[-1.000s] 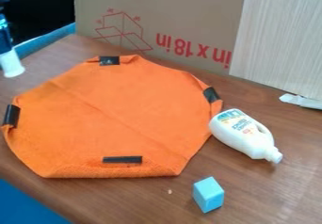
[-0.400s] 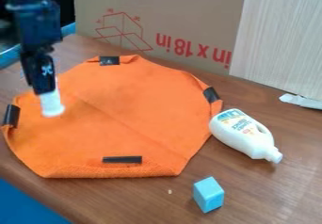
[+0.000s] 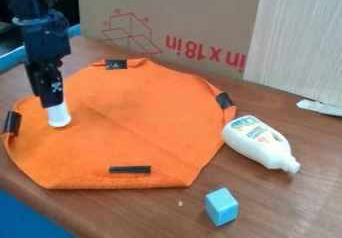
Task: Put the cylindrical can on the bottom left side of the cloth
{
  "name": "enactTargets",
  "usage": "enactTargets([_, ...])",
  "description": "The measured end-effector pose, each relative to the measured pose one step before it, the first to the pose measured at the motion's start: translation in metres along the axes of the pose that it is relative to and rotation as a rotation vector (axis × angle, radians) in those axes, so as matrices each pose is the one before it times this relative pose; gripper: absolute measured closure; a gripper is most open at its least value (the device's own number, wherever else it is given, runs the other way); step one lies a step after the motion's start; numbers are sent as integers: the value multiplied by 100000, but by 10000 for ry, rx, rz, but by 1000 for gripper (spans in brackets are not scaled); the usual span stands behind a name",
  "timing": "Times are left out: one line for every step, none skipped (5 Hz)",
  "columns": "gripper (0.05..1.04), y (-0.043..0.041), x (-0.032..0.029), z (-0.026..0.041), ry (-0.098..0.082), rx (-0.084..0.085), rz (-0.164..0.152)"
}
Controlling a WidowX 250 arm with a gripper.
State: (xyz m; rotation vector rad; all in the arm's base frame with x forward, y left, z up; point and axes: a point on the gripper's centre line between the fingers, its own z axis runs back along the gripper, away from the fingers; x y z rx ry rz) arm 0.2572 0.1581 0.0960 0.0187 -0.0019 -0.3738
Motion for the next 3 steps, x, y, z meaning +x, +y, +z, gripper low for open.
enactTargets([177, 213, -831, -53, -51, -306, 85])
enactTargets([79, 282, -1221, 2470, -483, -525, -11])
enactTargets([83, 633, -1464, 3033, -586, -683, 14])
